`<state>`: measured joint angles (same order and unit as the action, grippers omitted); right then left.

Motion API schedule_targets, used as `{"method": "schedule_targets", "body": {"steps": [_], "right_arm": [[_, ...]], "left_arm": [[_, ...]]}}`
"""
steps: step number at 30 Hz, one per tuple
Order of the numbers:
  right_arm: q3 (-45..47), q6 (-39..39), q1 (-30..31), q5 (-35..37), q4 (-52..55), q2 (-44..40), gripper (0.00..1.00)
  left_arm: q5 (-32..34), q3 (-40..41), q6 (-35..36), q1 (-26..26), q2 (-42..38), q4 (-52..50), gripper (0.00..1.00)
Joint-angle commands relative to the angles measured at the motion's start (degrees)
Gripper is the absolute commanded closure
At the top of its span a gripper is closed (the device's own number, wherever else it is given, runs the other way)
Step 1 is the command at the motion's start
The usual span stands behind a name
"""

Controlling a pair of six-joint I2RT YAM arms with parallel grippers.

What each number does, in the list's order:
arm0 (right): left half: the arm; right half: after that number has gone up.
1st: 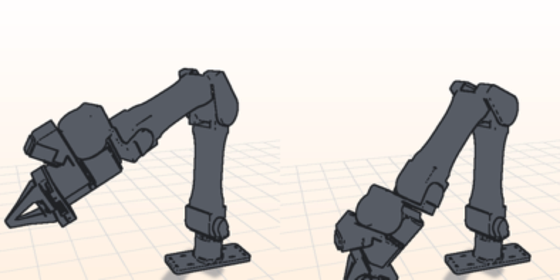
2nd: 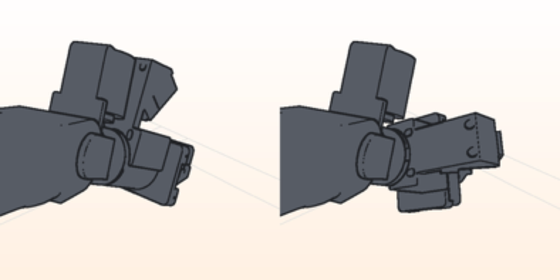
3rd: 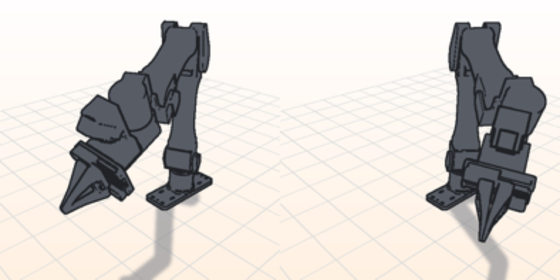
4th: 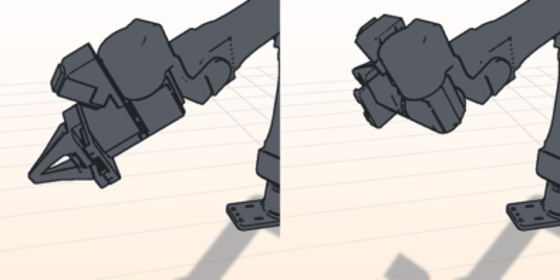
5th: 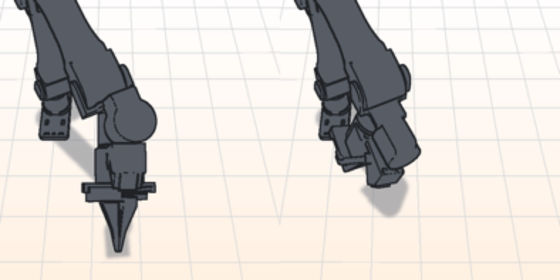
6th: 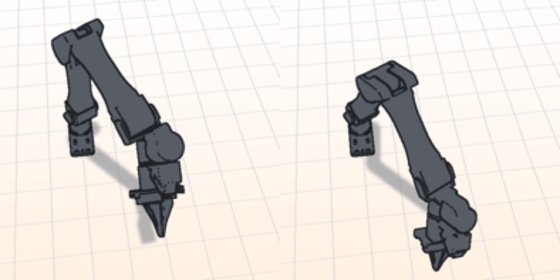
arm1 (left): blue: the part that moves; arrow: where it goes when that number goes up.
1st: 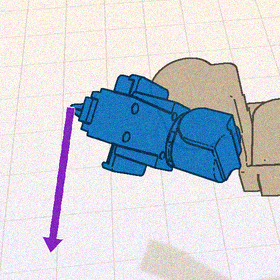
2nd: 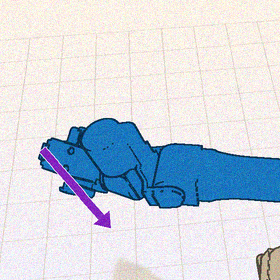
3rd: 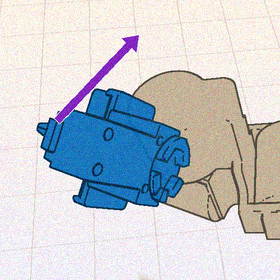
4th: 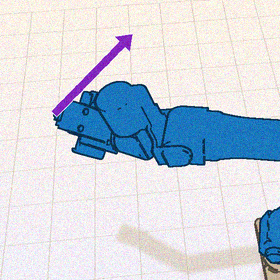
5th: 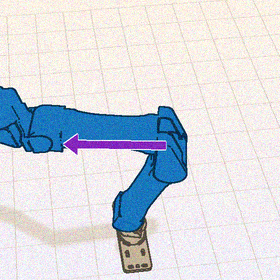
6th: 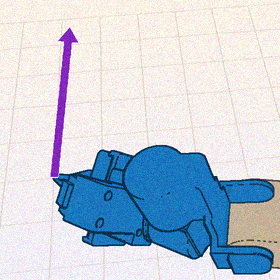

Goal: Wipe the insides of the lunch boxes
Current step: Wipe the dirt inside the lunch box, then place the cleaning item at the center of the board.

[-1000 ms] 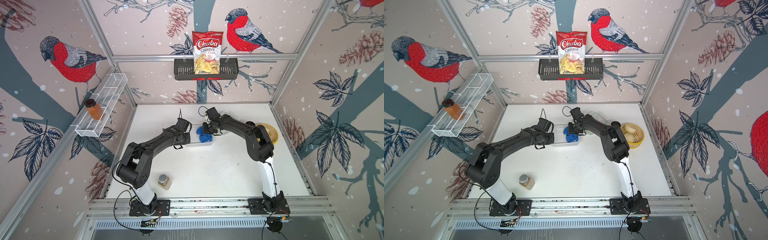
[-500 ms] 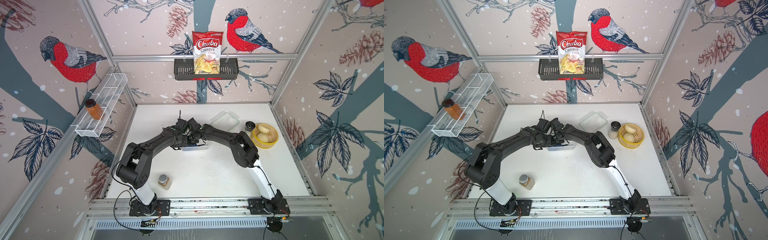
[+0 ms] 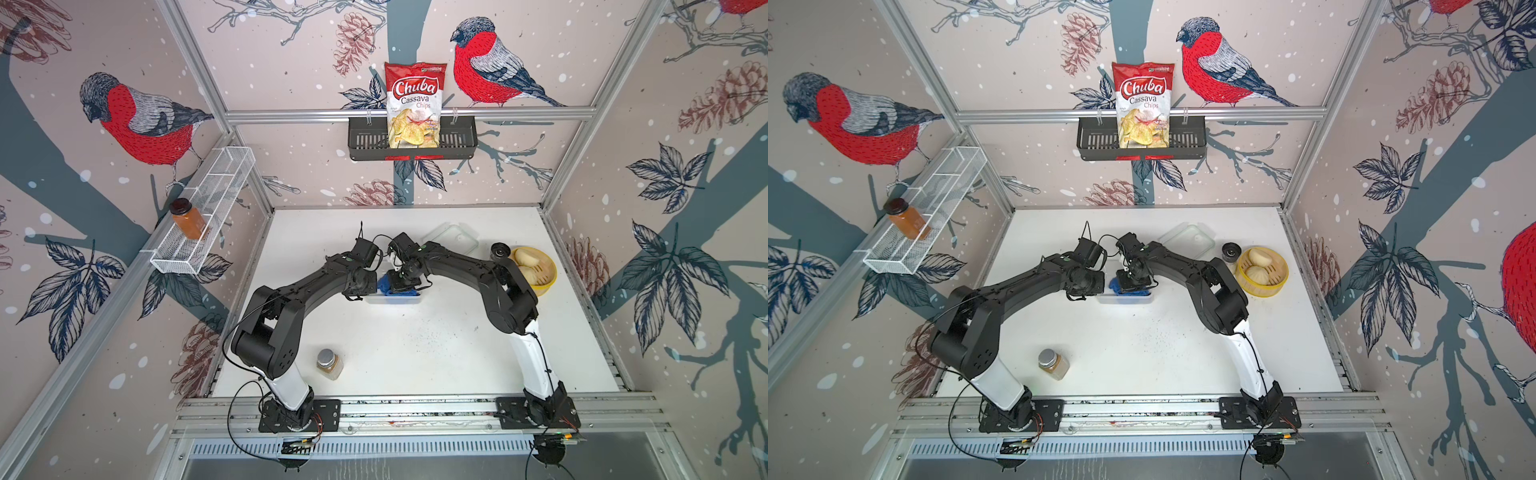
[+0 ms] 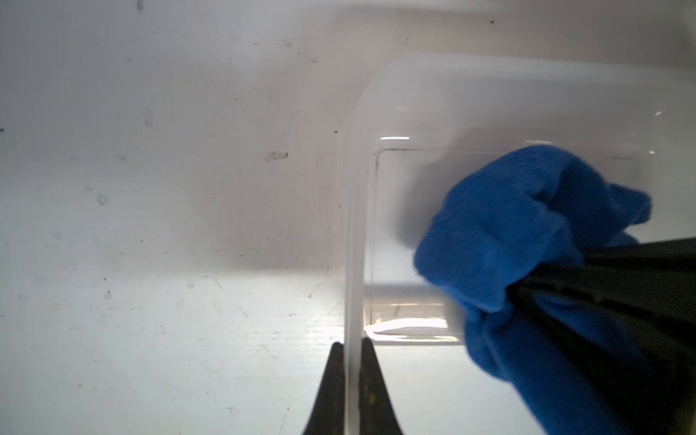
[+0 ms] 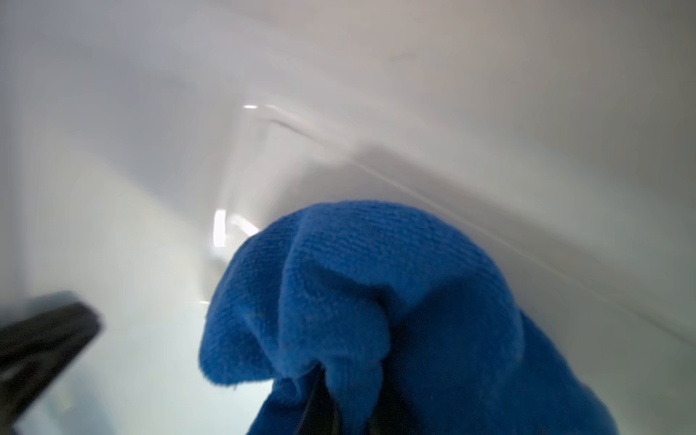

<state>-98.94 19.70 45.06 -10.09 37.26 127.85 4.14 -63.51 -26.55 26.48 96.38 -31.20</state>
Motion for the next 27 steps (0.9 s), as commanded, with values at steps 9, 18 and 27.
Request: {"method": "schedule_targets", "body": {"steps": [9,18,27], "right_arm": [[0.7,-3.7,-1.4,17.4,1.2,-6.9,1.00],[2.4,-2.8,-0.9,0.3,-10.6,-18.8,1.00],[11.9,1.8,-1.5,6.2,-8.6,-30.8,1.00]], "left_arm": [[0.3,-0.7,0.1,-0.7,-0.4,0.2,1.00],[0.4,-4.9,-0.6,-0.6,-1.4,-0.8,0.74],[0.9,-6.3,-1.4,-0.6,-3.6,-1.2,0.56]]}}
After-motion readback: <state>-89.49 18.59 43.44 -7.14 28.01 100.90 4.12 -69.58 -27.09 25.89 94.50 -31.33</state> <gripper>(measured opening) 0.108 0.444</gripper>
